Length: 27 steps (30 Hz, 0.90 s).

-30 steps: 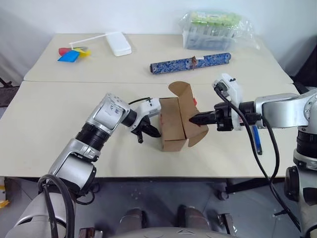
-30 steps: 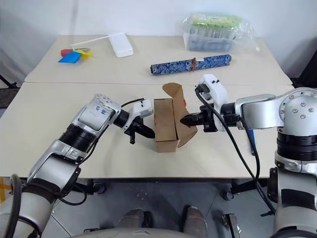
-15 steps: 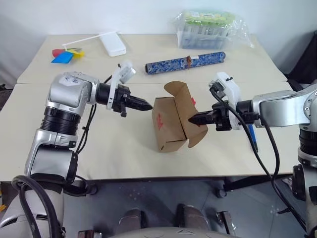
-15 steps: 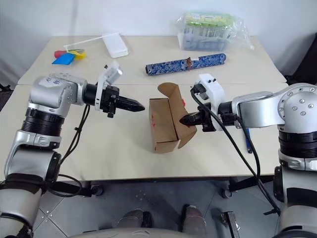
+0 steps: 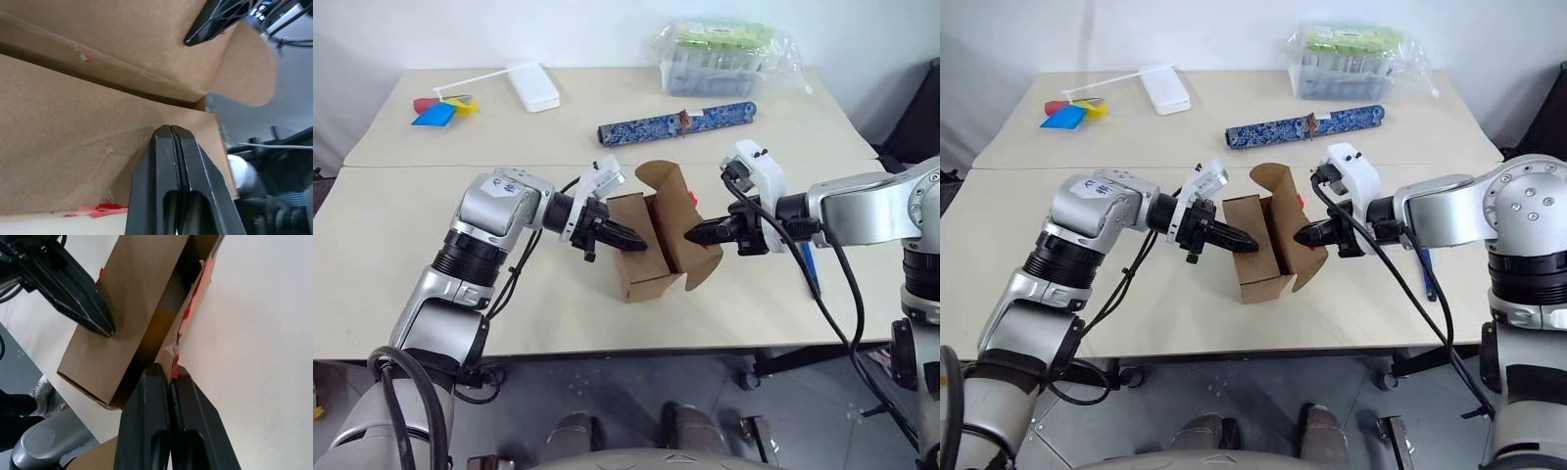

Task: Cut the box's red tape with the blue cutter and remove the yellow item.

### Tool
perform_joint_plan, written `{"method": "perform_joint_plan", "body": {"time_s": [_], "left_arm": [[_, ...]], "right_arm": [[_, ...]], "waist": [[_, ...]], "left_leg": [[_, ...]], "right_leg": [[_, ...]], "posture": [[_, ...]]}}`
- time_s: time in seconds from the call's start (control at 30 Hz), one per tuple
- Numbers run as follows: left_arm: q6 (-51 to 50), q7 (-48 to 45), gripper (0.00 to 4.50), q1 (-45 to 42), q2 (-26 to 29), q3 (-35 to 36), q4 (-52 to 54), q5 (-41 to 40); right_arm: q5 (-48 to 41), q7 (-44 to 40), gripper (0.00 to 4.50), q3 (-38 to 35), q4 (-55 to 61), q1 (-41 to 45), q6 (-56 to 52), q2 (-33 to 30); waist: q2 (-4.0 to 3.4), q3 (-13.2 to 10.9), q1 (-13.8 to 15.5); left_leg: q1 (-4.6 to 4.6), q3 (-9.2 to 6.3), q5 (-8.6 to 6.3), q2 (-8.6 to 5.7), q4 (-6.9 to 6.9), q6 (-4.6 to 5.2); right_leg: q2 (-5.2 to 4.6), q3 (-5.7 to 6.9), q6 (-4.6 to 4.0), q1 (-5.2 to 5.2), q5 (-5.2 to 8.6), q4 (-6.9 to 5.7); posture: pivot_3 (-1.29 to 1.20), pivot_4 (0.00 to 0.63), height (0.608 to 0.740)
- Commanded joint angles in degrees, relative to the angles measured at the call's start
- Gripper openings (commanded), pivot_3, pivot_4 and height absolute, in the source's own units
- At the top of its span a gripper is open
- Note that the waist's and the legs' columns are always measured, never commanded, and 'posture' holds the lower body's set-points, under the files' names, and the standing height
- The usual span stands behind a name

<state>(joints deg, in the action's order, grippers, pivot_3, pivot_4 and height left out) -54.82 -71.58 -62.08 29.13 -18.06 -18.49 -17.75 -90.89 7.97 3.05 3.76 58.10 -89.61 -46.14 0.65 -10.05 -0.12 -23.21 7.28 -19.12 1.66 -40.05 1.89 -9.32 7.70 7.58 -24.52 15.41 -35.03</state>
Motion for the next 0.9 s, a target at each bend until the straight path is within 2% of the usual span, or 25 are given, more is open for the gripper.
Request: {"method": "perform_joint_plan", "body": {"time_s": [0.03, 0.3, 0.63, 0.9], "left_arm": [[4.22, 2.32, 0.0, 0.56, 0.9, -2.53, -4.84, 4.9], [5.41, 0.47, 0.0, 1.63, 4.54, -4.26, -4.41, 4.72], [1.92, 0.36, 0.0, 5.86, 10.91, -4.72, 2.48, 3.88], [-1.28, 3.19, 0.0, 9.55, 11.6, -3.12, 5.81, 3.63]], "right_arm": [[0.07, 0.02, 0.03, -0.24, 0.52, 1.08, -0.9, -1.3], [1.64, 0.69, 0.03, -1.54, 0.94, -2.14, -1.26, -3.24], [4.58, 0.49, 0.03, -4.59, 1.34, -6.56, -1.76, -6.17], [6.76, -1.02, 0.03, -5.05, 3.21, -9.87, -2.12, -4.88]], "waist": [[0.0, 0.0, 0.05], [-0.02, 0.02, -0.07], [-0.09, 0.06, 0.25], [0.09, -0.05, 1.49]], "left_leg": [[0.0, 0.0, 0.0, 0.0, -0.01, 0.0], [0.09, 0.02, 0.0, 0.03, -0.04, 0.0], [0.16, 0.11, 0.01, 0.1, -0.04, 0.0], [-0.12, 0.09, -0.01, 0.06, -0.1, 0.12]], "right_leg": [[0.0, 0.0, 0.0, 0.0, 0.0, 0.01], [-0.01, -0.05, -0.02, 0.05, -0.01, -0.05], [-0.05, -0.17, -0.06, 0.05, 0.01, -0.08], [-0.16, -0.1, -0.03, -0.06, -0.01, 0.02]], "posture": [[0.0, 0.15, 0.74], [0.0, 0.15, 0.74], [0.0, 0.15, 0.74], [0.0, 0.15, 0.74]]}}
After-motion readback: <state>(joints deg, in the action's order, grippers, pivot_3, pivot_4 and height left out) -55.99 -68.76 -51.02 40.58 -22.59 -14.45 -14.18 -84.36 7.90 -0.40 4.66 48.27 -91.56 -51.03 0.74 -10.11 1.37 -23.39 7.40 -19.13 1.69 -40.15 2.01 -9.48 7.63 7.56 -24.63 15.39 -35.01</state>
